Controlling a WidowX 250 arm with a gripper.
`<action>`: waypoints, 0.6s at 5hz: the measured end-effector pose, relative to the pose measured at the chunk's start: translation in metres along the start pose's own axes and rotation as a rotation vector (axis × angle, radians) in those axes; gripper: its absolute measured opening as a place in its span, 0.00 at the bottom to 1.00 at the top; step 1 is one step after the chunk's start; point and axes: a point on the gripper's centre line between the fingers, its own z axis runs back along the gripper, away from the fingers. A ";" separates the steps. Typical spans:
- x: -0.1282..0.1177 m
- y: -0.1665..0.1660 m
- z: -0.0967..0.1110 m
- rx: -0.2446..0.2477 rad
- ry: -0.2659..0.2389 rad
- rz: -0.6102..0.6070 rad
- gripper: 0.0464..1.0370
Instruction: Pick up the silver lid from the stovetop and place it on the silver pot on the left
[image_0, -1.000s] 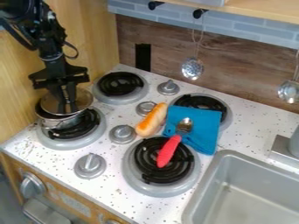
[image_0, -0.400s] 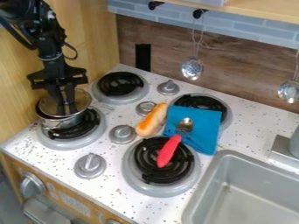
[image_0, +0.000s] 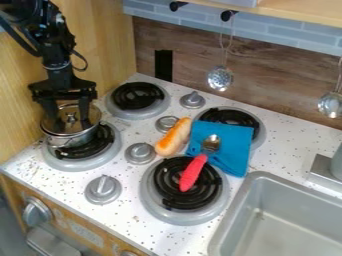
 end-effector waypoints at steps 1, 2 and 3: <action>-0.001 0.000 0.001 0.005 0.005 -0.015 0.97; -0.003 -0.002 0.003 -0.005 0.016 -0.042 0.96; -0.003 -0.015 0.027 -0.040 -0.007 -0.095 0.96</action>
